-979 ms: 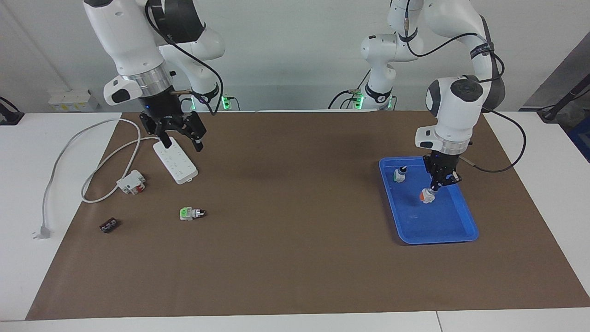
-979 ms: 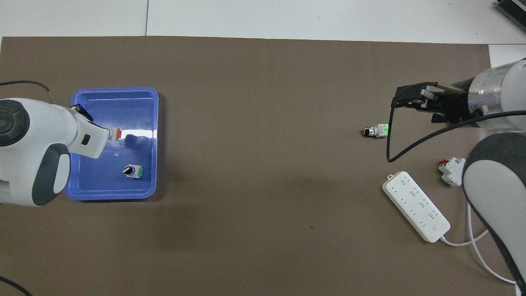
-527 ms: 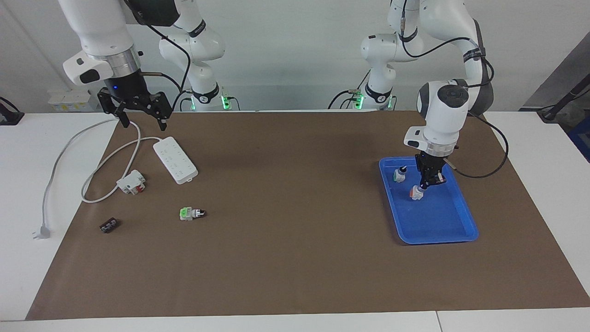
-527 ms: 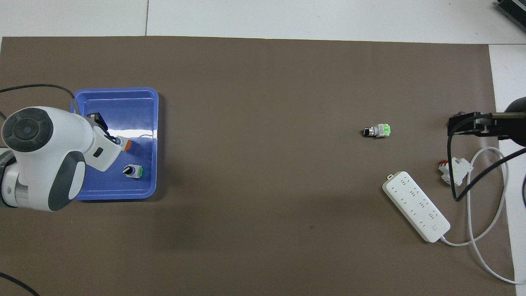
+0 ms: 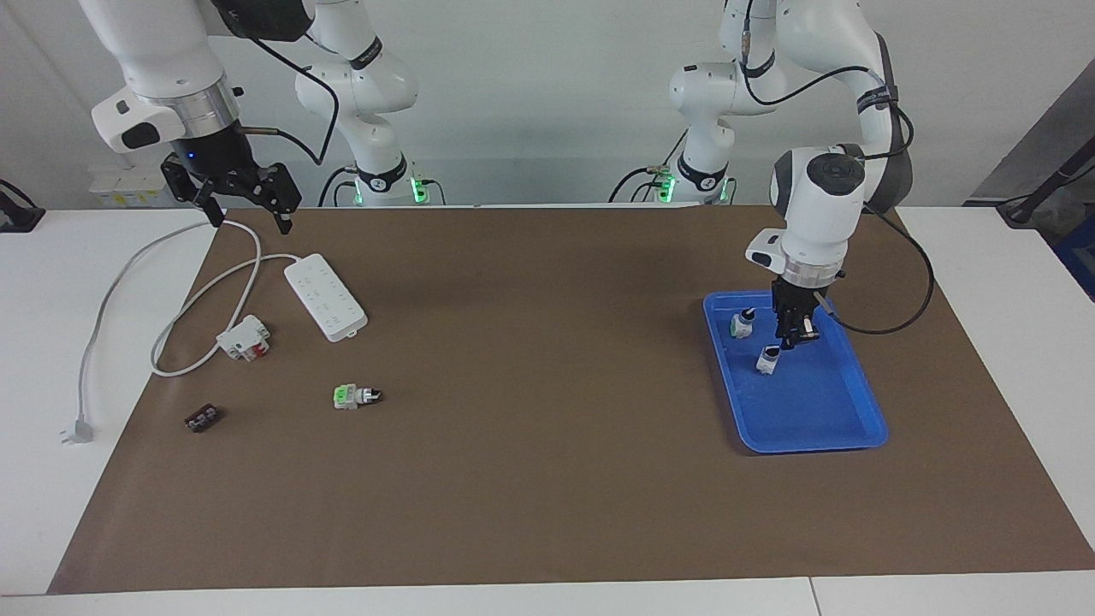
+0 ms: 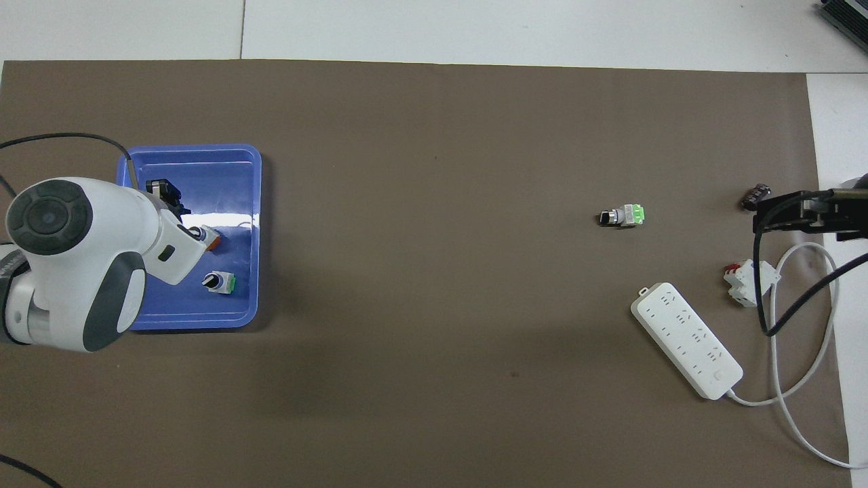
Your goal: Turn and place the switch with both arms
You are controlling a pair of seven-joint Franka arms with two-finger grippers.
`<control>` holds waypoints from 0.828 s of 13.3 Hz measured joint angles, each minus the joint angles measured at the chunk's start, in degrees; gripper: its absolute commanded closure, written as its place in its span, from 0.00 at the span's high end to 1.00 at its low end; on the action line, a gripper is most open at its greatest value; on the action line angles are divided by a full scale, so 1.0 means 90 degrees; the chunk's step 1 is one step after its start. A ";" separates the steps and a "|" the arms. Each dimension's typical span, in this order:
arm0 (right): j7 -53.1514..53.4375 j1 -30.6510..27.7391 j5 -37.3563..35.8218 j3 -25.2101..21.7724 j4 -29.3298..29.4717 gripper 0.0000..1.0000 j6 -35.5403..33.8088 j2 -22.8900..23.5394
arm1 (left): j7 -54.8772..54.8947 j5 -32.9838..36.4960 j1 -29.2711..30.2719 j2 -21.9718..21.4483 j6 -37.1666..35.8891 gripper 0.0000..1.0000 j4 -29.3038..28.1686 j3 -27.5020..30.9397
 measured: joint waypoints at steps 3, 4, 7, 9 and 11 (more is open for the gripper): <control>0.0000 0.0022 0.0005 0.0015 0.0000 1.00 0.0000 -0.0008 | -0.1468 -0.0002 -0.0052 -0.0022 -0.0060 1.00 -0.0006 0.0013; 0.0000 0.0036 0.0005 0.0031 0.0000 1.00 0.0000 -0.0009 | -0.2287 -0.0004 -0.0041 -0.0048 -0.0184 1.00 -0.0008 0.0036; 0.0000 0.0036 0.0005 0.0057 0.0000 1.00 0.0000 -0.0011 | -0.4705 -0.0002 -0.0007 -0.0112 -0.0418 1.00 -0.0012 0.0062; 0.0000 0.0036 0.0005 0.0057 0.0000 1.00 0.0000 -0.0011 | -0.5988 -0.0010 -0.0004 -0.0152 -0.0724 1.00 -0.0005 0.0077; 0.0000 0.0036 0.0005 0.0057 0.0001 1.00 0.0000 -0.0011 | -0.6795 -0.0324 -0.0001 -0.0255 -0.1120 1.00 0.0096 0.0118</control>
